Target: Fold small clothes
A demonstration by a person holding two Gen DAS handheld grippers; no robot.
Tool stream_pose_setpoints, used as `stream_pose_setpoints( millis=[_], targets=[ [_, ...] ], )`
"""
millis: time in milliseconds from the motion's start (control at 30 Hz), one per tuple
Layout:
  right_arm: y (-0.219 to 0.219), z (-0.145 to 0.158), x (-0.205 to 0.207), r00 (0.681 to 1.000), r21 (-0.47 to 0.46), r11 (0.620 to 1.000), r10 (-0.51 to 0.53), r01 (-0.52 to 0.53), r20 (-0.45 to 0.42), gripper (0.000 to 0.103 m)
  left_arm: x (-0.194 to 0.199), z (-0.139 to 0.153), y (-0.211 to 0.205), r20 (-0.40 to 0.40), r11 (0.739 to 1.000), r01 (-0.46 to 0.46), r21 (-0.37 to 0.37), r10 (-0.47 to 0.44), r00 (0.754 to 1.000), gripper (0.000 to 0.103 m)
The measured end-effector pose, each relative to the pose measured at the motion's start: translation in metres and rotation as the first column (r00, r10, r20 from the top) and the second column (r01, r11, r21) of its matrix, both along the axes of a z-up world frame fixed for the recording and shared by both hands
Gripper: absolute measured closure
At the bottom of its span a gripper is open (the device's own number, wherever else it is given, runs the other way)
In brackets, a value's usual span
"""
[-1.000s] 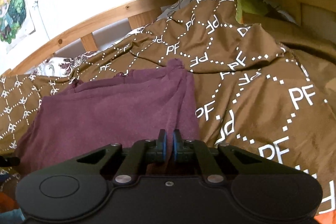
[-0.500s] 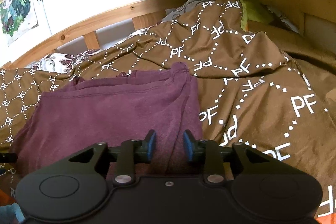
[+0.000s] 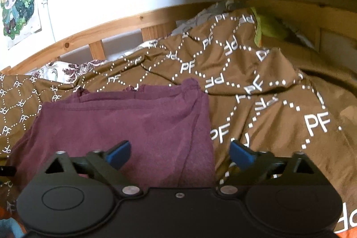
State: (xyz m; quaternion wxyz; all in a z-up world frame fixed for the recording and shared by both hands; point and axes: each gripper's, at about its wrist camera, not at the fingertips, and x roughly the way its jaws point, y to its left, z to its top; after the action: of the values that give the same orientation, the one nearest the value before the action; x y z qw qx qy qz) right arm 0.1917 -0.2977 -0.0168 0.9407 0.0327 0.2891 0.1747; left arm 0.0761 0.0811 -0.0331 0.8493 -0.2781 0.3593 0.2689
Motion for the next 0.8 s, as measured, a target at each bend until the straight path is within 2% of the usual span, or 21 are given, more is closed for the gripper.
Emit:
stream_pose_setpoints(
  millis=[200, 400, 467, 567, 667, 733, 800],
  targets=[
    [0.018, -0.001, -0.010, 0.997, -0.053, 0.997, 0.051, -0.048, 0.049, 0.001, 0.000, -0.001, 0.000, 0.000, 1.000, 0.001, 0.003, -0.001, 1.000, 0.001],
    [0.034, 0.003, -0.025, 0.981, -0.114, 0.989, 0.111, -0.094, 0.156, 0.001, 0.002, 0.003, 0.000, 0.007, 0.999, 0.027, 0.029, -0.028, 1.000, 0.001],
    [0.039, 0.004, -0.028, 0.975, -0.137, 0.985, 0.129, -0.105, 0.183, 0.001, 0.004, 0.009, 0.003, 0.033, 0.997, 0.055, 0.053, -0.056, 0.998, 0.001],
    [0.045, 0.001, -0.030, 0.970, -0.167, 0.979, 0.149, -0.117, 0.194, 0.001, 0.009, 0.017, 0.007, 0.084, 0.984, 0.108, 0.141, -0.121, 0.989, 0.001],
    [0.050, -0.001, -0.029, 0.971, -0.167, 0.978, 0.155, -0.125, 0.183, 0.001, 0.021, 0.019, 0.013, 0.075, 0.961, 0.191, 0.201, -0.210, 0.975, 0.001],
    [0.056, -0.003, -0.028, 0.974, -0.161, 0.979, 0.152, -0.125, 0.166, 0.001, 0.031, 0.015, 0.016, 0.049, 0.948, 0.248, 0.197, -0.262, 0.964, 0.001],
    [0.064, -0.002, -0.026, 0.979, -0.148, 0.982, 0.143, -0.122, 0.144, 0.001, 0.038, 0.009, 0.020, 0.039, 0.946, 0.280, 0.161, -0.290, 0.956, 0.001]
  ],
)
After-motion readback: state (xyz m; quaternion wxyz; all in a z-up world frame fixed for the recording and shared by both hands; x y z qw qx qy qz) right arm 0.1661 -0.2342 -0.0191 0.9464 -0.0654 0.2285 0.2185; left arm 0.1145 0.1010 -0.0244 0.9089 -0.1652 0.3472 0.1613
